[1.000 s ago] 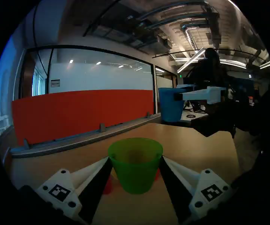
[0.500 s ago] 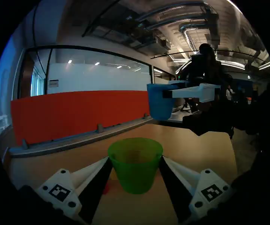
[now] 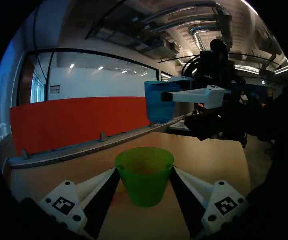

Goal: Pour water

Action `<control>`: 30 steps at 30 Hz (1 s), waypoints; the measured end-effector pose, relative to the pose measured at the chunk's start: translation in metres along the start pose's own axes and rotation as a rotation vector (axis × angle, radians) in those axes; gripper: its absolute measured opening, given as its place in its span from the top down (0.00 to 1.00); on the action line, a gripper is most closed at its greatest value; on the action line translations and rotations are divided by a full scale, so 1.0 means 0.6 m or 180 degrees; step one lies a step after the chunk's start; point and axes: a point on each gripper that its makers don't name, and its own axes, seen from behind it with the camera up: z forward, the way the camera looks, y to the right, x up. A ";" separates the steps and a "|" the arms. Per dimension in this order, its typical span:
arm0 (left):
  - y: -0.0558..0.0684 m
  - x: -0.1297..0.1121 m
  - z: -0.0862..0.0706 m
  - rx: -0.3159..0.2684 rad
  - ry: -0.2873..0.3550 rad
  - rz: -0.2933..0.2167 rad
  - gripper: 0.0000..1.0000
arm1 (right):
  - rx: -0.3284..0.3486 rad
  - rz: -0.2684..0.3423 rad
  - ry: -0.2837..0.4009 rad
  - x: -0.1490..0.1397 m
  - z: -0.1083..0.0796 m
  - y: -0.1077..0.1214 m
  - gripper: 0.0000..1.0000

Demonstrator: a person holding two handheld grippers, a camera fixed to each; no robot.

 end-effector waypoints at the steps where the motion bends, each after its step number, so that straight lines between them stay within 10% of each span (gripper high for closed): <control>1: 0.002 0.000 0.000 -0.0009 -0.0001 0.0002 0.16 | 0.0006 -0.0030 -0.0004 0.001 0.002 0.000 0.08; 30: 0.041 -0.002 0.014 -0.0213 -0.0012 0.0021 0.15 | 0.0068 -0.0899 0.0024 0.043 0.039 -0.004 0.09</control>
